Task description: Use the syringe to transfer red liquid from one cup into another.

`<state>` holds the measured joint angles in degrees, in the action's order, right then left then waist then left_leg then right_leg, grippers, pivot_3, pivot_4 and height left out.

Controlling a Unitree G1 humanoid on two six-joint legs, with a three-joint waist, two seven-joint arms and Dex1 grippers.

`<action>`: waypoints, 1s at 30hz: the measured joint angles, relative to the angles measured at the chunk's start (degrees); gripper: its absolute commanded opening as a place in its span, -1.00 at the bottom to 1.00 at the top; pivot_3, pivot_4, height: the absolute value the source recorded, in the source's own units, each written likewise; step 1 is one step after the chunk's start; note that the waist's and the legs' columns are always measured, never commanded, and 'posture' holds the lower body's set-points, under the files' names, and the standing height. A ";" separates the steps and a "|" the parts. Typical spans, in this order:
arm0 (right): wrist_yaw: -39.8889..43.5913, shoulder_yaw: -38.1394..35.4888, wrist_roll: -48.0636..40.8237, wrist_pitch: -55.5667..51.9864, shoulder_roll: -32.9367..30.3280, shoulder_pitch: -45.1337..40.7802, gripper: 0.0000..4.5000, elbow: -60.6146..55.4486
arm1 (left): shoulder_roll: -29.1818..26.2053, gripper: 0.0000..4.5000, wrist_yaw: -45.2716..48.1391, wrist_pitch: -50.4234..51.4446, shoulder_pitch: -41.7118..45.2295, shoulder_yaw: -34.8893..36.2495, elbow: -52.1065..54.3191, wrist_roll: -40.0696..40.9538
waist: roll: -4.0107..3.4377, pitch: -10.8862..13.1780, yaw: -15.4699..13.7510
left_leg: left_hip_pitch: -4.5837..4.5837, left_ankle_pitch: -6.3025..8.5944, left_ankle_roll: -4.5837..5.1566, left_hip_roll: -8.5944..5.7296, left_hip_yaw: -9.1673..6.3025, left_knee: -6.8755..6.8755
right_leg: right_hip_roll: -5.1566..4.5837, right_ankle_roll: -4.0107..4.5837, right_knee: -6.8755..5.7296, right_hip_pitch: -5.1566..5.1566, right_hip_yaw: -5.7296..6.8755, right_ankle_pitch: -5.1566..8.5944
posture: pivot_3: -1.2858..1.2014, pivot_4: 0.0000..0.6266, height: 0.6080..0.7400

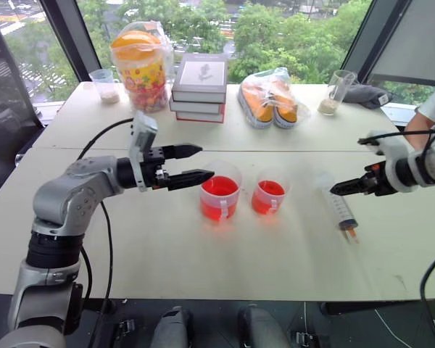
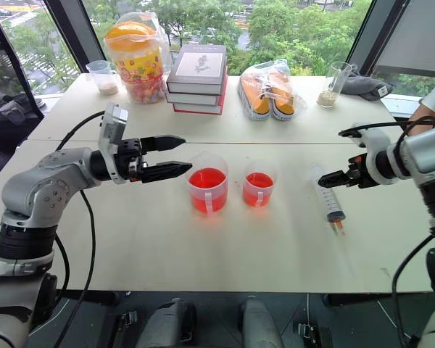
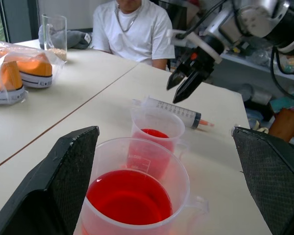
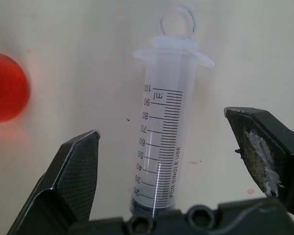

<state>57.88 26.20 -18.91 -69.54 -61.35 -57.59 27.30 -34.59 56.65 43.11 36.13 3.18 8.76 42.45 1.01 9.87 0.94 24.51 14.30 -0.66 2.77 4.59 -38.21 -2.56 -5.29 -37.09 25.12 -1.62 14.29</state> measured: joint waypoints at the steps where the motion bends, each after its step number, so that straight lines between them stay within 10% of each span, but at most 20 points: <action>1: 1.48 1.39 1.67 1.14 1.10 -1.16 0.99 2.58 | 0.07 1.00 -0.19 -0.02 -0.11 -0.04 0.26 -0.02 | 0.00 0.00 0.01 | 0.00 0.00 0.00 0.00 0.01 0.00 | 0.00 0.00 -0.01 0.01 0.00 0.00 | 0.03 -0.52 1.00; 12: 5.85 4.05 15.88 15.49 14.97 -9.12 0.99 29.35 | 0.72 1.00 -2.28 -0.41 -2.15 -0.06 2.76 -0.61 | 0.00 0.00 0.00 | -0.03 -0.01 -0.02 0.00 0.03 -0.03 | -0.01 -0.02 -0.04 -0.06 0.01 -0.02 | 0.03 -0.52 1.00; 20: 8.80 2.56 21.75 18.93 17.92 -10.92 -0.36 34.56 | 0.20 1.00 -3.25 -0.16 -2.34 0.21 3.66 -0.39 | -0.01 0.00 0.29 | -0.13 -0.01 -0.02 0.01 -0.01 -0.02 | 0.03 -0.01 -0.11 -0.12 0.03 -0.02 | 0.03 -0.52 1.00; 30: 10.00 -3.41 22.65 16.18 17.17 -10.91 -0.37 28.71 | -1.89 1.00 -2.20 0.01 -1.40 0.55 2.68 -0.29 | -0.11 0.05 0.17 | -0.09 -0.02 -0.04 0.01 0.02 0.00 | 0.01 -0.01 -0.15 -0.05 0.02 -0.02 | 0.03 -0.52 1.00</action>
<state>67.88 22.79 3.74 -53.35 -44.18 -68.50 56.02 -36.48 54.44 43.12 34.73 3.73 11.44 42.16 0.89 9.92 1.11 24.42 14.28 -0.70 2.78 4.61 -38.20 -2.55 -5.31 -37.24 25.07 -1.60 14.27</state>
